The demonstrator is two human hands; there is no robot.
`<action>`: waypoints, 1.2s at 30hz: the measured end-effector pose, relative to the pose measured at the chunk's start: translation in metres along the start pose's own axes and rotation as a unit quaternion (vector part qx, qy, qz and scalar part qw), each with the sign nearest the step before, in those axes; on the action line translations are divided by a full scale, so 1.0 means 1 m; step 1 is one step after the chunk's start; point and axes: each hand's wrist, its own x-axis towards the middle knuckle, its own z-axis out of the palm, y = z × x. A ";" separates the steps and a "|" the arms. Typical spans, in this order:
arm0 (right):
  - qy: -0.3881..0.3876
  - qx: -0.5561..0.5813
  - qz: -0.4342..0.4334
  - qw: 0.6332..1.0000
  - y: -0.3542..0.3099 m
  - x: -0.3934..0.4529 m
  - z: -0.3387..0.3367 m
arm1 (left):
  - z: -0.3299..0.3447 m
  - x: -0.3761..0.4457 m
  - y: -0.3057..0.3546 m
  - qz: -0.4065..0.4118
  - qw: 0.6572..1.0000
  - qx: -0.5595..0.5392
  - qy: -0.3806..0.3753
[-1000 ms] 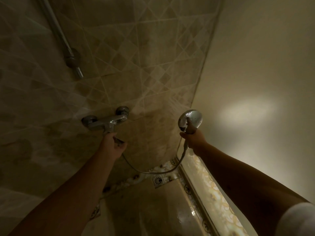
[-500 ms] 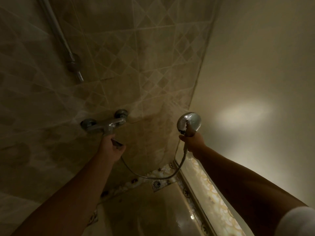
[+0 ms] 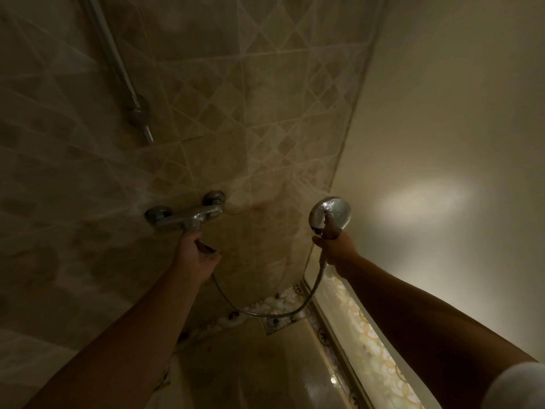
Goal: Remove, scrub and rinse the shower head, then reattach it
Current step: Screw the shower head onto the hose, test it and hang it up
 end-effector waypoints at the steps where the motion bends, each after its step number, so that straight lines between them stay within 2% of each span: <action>1: -0.001 0.000 -0.003 1.000 -0.001 0.000 0.000 | 0.000 0.000 0.000 0.004 1.000 -0.005 -0.004; 14: -0.004 0.021 -0.013 1.000 -0.002 -0.001 0.005 | -0.001 -0.009 0.000 0.032 0.999 -0.029 -0.020; 36: 0.004 -0.009 -0.012 1.000 0.000 0.010 0.006 | 0.005 -0.012 -0.008 0.056 0.995 -0.083 0.024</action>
